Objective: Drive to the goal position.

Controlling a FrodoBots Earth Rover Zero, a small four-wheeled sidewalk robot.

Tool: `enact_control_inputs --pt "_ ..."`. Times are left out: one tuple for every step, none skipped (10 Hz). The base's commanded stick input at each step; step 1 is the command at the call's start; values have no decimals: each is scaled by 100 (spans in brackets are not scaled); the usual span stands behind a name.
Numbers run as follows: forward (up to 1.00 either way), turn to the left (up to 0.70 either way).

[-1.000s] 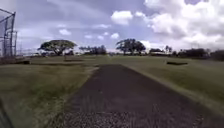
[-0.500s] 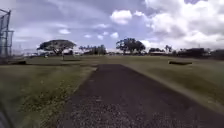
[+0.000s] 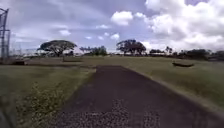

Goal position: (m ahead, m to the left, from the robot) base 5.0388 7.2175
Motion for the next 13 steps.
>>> enact_control_inputs --pt "70 0" --pt "70 0" --pt "70 0" --pt "70 0" --pt "70 0" --pt "70 0" --pt "70 0" --pt "70 0" --pt "70 0" --pt "70 0" --pt "70 0" --pt "70 0" --pt "70 0"
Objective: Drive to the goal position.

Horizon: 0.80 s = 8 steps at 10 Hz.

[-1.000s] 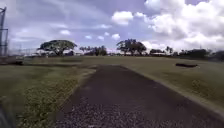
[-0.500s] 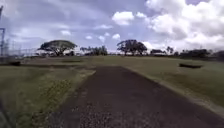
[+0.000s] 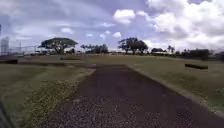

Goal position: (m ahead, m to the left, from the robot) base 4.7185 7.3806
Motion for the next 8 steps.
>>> enact_control_inputs --pt "70 0" --pt "70 0" --pt "70 0" --pt "70 0" --pt "70 0" --pt "70 0" --pt "70 0" --pt "70 0"
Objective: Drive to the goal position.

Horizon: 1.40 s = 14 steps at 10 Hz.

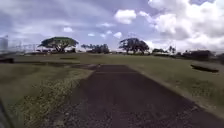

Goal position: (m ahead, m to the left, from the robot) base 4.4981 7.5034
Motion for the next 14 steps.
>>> enact_control_inputs --pt "70 0" --pt "70 0" --pt "70 0" --pt "70 0" --pt "70 0" --pt "70 0" --pt "70 0" --pt "70 0" --pt "70 0" --pt "70 0" --pt "70 0" --pt "70 0" --pt "70 0" --pt "70 0"
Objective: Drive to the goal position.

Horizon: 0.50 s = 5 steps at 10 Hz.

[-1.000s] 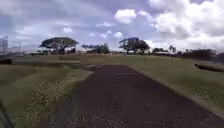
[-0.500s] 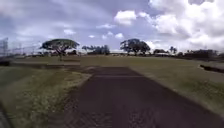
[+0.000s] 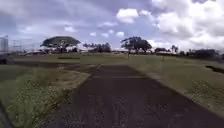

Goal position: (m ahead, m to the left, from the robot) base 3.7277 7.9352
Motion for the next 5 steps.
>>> enact_control_inputs --pt "70 0" --pt "70 0" --pt "70 0" --pt "70 0" --pt "70 0"
